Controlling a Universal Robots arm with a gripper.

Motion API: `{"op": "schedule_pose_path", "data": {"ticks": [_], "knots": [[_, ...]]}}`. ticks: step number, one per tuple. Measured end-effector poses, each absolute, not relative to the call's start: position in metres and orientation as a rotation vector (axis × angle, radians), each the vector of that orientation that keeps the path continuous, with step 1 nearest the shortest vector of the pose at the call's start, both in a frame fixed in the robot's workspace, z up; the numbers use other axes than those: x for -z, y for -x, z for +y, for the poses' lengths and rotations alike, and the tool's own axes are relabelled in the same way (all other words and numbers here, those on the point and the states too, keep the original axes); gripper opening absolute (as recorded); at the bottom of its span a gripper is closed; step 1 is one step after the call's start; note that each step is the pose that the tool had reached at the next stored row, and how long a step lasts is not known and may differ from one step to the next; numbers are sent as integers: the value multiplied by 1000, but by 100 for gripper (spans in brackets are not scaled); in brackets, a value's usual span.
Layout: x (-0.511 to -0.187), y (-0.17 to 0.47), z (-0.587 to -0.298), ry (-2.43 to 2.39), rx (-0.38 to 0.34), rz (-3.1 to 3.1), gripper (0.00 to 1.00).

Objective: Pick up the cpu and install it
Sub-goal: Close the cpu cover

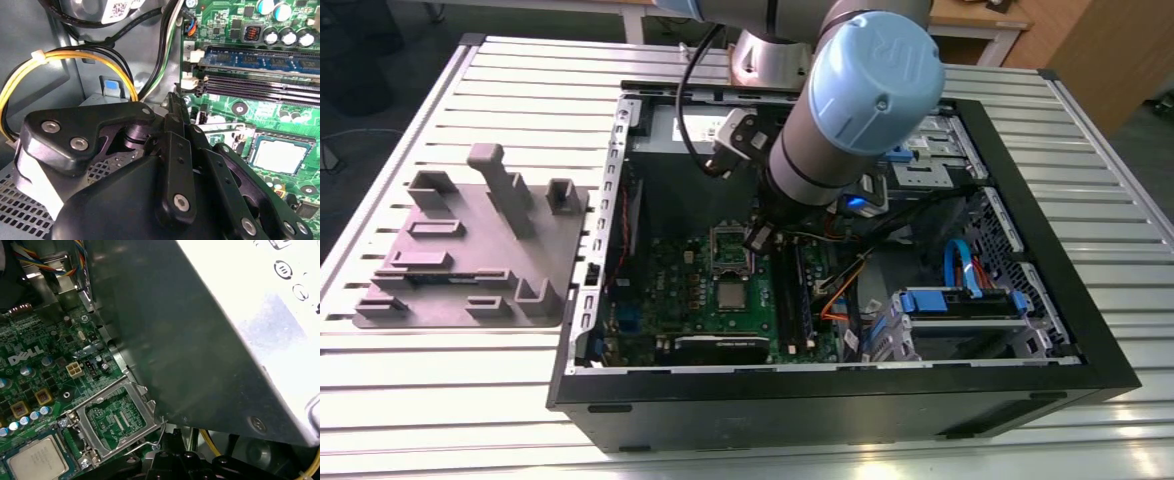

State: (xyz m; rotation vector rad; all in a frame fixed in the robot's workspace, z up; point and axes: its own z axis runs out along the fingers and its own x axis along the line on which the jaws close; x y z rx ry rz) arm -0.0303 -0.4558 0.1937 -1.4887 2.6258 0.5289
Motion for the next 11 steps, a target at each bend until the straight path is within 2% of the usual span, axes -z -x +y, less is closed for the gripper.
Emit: {"op": "schedule_pose_path", "data": {"ticks": [11], "knots": [[-198,31,-455,1495,-502,2640,10]]}}
